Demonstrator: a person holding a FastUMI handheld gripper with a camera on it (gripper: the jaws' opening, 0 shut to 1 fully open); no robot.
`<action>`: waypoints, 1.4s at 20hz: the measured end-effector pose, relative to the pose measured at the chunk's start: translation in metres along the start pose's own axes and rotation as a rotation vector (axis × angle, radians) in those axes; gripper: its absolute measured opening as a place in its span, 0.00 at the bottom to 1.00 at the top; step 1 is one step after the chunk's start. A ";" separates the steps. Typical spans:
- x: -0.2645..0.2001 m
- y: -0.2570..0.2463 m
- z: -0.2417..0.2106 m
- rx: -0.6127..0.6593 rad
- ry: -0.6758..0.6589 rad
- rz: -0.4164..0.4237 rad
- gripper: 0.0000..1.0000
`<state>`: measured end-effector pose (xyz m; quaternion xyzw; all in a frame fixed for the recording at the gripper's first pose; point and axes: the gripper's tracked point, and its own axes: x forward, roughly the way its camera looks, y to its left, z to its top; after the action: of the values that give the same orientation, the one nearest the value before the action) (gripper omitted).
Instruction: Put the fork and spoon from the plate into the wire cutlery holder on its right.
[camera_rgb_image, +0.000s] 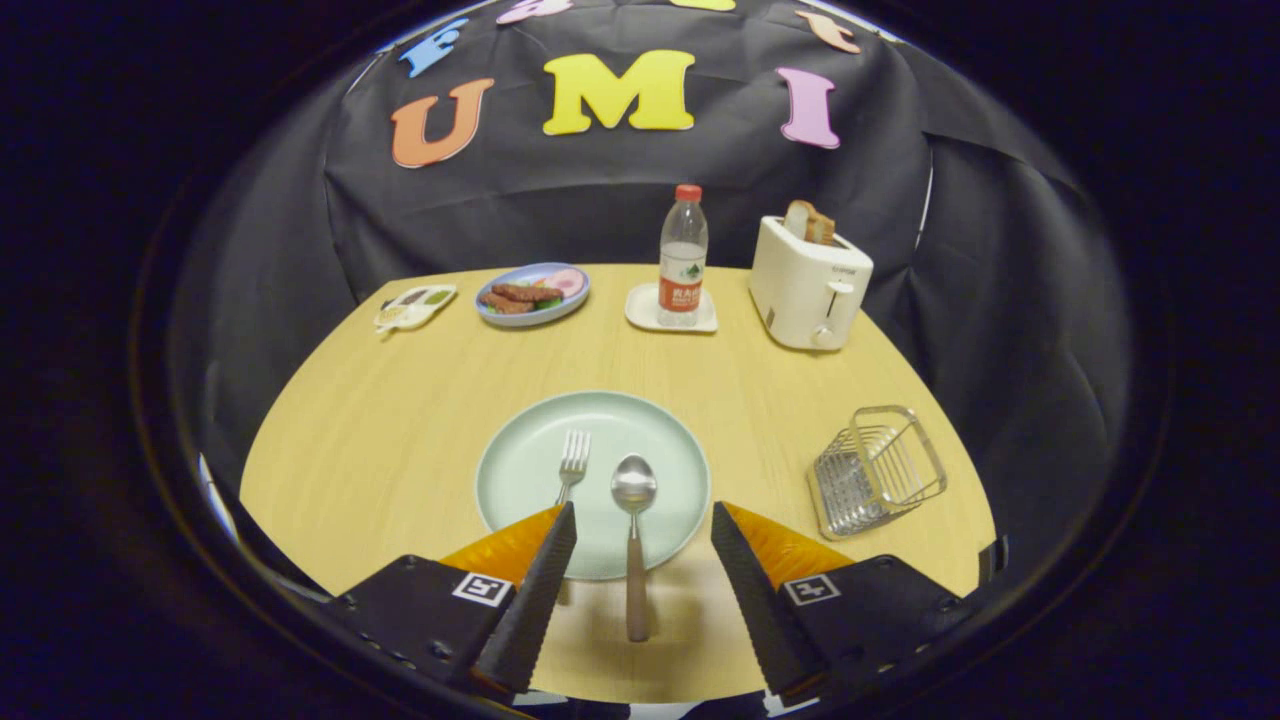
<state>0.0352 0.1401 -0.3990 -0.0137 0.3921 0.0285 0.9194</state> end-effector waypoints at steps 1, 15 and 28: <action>0.008 0.004 -0.004 0.005 0.015 0.011 0.81; 0.061 0.008 -0.049 0.014 0.214 -0.043 0.29; 0.033 0.008 -0.020 -0.014 0.212 0.060 0.01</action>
<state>0.0428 0.1483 -0.4371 -0.0112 0.4874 0.0571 0.8712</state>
